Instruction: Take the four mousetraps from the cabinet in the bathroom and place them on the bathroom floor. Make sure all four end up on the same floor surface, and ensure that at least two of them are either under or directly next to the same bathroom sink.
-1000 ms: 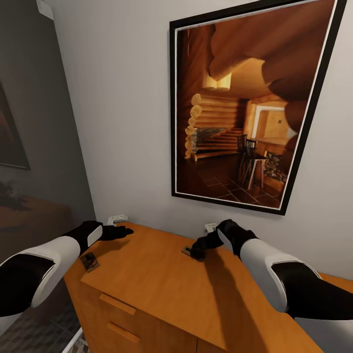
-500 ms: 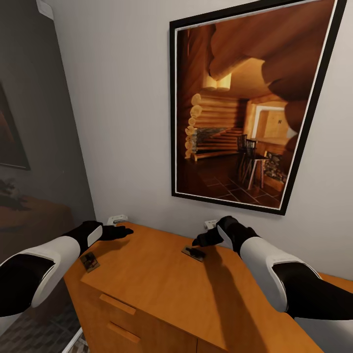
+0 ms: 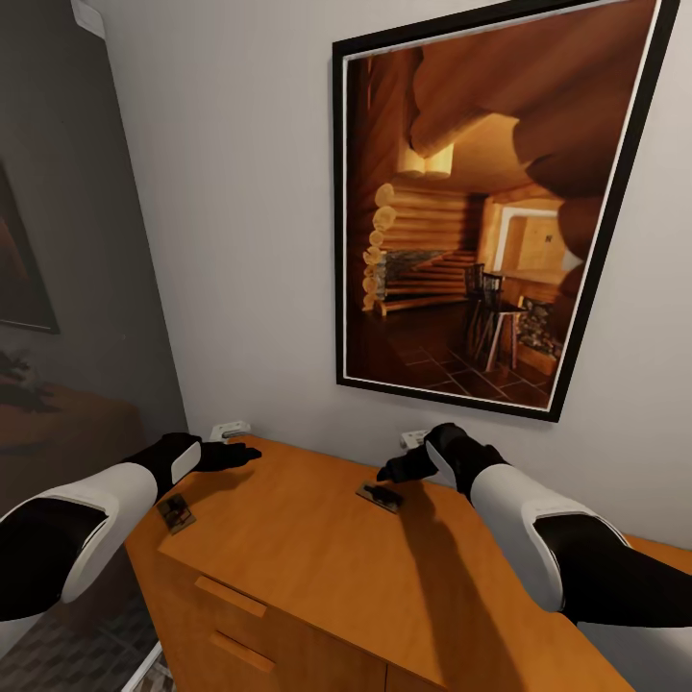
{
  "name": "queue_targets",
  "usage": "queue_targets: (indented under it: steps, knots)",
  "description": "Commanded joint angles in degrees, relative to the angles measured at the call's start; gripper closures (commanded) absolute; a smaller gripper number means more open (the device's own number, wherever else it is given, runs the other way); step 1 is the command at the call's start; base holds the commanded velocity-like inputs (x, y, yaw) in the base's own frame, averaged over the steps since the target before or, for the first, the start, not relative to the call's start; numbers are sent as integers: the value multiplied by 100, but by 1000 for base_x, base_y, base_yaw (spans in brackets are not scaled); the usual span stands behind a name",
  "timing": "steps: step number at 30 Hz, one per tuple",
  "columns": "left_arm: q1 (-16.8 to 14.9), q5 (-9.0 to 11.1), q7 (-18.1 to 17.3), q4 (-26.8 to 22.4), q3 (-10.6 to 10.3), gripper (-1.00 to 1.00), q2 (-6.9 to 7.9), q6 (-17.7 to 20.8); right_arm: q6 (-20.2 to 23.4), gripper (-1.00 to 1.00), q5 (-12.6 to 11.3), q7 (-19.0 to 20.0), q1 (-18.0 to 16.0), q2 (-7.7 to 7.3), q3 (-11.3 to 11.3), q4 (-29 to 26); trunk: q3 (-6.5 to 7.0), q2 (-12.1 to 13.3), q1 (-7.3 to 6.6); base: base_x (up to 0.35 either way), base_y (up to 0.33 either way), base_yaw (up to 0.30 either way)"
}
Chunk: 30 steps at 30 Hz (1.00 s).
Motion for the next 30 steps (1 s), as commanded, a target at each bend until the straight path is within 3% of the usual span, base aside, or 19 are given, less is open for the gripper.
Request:
queue_targets:
  steps: [1, 30]
  knots:
    - [-3, 55, -6, -8, -49, -100, 3, 34, 12, -100, 59, 50, -3, -2, 30, -11, -8, -5, 1, 0, 0, 0]
    - [-2, 56, 101, -8, -52, -100, 3, 34, -8, -100, 59, 59, -1, -10, 31, -11, -8, -5, 1, -41, 40, 0]
